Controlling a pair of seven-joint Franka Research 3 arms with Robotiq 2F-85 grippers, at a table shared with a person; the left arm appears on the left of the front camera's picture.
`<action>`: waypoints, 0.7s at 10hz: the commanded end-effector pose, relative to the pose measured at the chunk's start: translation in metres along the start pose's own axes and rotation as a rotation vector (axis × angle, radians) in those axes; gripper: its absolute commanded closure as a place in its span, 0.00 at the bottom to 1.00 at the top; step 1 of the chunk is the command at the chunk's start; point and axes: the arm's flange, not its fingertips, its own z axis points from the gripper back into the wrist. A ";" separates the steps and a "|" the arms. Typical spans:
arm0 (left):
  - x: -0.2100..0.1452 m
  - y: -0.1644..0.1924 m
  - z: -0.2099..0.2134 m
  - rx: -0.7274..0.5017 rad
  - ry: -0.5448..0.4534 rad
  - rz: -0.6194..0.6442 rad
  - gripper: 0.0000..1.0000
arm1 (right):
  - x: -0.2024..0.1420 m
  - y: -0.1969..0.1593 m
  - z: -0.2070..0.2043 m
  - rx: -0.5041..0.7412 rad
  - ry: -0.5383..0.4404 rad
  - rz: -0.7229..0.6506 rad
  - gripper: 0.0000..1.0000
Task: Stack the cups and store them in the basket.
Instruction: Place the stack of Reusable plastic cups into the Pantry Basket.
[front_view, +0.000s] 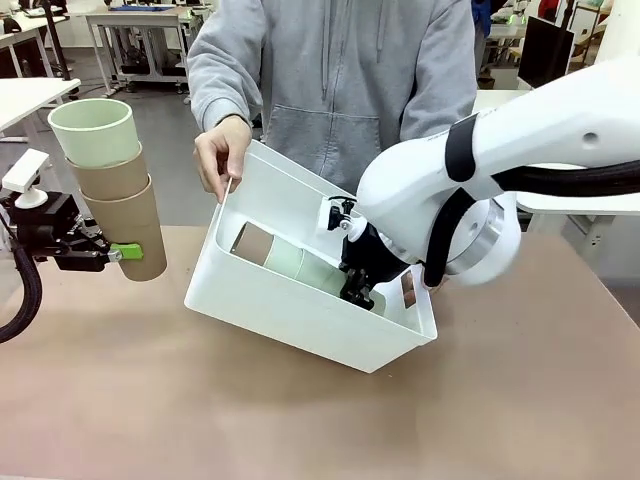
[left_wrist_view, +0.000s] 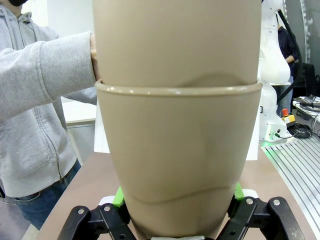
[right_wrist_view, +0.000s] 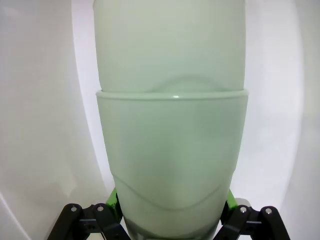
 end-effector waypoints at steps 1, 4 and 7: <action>0.005 -0.001 0.000 -0.003 -0.005 -0.010 0.16 | 0.001 -0.003 -0.002 -0.010 -0.024 -0.024 0.16; 0.005 -0.001 0.000 -0.003 -0.005 -0.010 0.16 | -0.006 -0.009 -0.006 0.007 -0.052 -0.018 0.16; 0.005 -0.001 0.000 -0.003 -0.005 -0.010 0.16 | -0.008 -0.009 -0.009 0.038 -0.081 -0.005 0.00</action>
